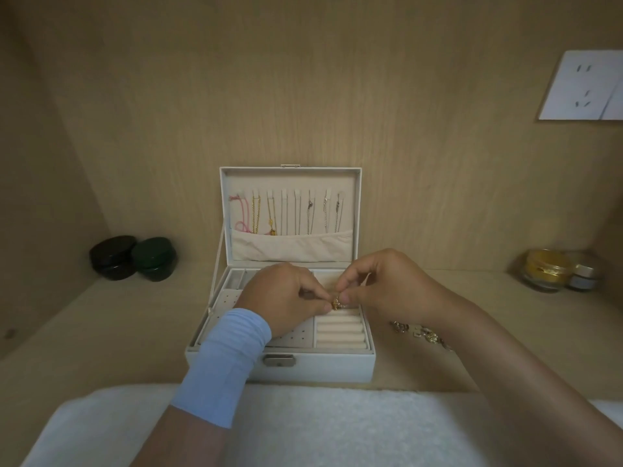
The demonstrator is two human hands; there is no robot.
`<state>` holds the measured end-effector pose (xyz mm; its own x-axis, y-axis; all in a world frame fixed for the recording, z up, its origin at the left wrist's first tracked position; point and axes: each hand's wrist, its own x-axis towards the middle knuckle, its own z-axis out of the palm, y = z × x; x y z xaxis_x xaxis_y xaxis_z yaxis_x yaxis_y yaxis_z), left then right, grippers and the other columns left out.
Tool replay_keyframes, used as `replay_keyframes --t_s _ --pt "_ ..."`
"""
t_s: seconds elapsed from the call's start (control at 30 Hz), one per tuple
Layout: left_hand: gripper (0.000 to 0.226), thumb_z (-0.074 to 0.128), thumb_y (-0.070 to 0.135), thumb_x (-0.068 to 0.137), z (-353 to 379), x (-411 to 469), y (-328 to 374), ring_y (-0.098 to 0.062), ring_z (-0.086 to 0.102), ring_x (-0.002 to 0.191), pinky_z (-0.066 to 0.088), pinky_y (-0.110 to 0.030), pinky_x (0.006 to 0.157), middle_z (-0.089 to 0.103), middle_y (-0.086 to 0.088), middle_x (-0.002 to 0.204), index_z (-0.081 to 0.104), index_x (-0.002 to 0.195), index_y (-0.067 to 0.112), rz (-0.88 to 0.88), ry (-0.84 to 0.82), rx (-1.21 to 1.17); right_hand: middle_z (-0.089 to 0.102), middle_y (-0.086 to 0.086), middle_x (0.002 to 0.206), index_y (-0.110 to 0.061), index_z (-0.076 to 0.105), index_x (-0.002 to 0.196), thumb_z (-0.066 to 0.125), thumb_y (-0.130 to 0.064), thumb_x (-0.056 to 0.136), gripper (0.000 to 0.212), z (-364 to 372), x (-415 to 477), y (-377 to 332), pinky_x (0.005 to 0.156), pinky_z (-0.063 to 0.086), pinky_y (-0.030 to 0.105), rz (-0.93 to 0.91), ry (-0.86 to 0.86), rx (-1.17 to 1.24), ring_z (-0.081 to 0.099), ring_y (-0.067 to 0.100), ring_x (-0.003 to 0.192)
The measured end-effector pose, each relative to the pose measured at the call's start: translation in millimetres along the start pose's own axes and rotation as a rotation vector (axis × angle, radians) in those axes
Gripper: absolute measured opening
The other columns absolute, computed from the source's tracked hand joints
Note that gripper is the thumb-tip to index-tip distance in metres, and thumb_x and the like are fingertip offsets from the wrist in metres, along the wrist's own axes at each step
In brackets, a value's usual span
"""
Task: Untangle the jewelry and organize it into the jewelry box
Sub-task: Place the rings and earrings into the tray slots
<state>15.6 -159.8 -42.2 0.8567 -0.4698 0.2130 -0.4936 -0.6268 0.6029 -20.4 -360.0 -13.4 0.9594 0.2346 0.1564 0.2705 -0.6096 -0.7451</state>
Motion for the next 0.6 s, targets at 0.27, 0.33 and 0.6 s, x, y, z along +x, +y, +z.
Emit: replay_keyframes --t_s 0.27,0.33,0.6 --pt "0.012 0.076 0.023 0.082 -10 -9 -2 -0.001 0.058 0.079 0.045 -0.012 0.076 0.065 0.017 0.082 0.077 0.084 0.035 0.027 0.113 -0.074 0.068 -0.016 0.067 -0.022 0.078 0.076 0.085 -0.021 0.075 0.007 16 -5 -7 0.058 0.041 0.007 -0.061 0.013 -0.232 0.058 -0.009 0.061" --pt "0.013 0.076 0.022 0.081 -11 -10 1 -0.001 0.058 0.077 0.044 -0.011 0.072 0.066 0.02 0.079 0.076 0.08 0.036 0.009 0.084 -0.078 0.067 -0.018 0.065 -0.025 0.078 0.074 0.084 -0.021 0.076 0.008 19 -5 -5 0.059 0.042 0.008 -0.084 0.008 -0.253 0.059 -0.007 0.063" --pt "0.005 0.074 0.032 0.082 -8 -13 9 0.005 0.055 0.073 0.048 -0.018 0.076 0.065 0.022 0.081 0.075 0.084 0.036 -0.064 0.026 0.078 0.065 -0.025 0.066 -0.03 0.081 0.087 0.078 -0.024 0.082 0.008 16 -6 -3 0.059 0.038 0.006 -0.054 -0.125 -0.316 0.058 -0.013 0.065"
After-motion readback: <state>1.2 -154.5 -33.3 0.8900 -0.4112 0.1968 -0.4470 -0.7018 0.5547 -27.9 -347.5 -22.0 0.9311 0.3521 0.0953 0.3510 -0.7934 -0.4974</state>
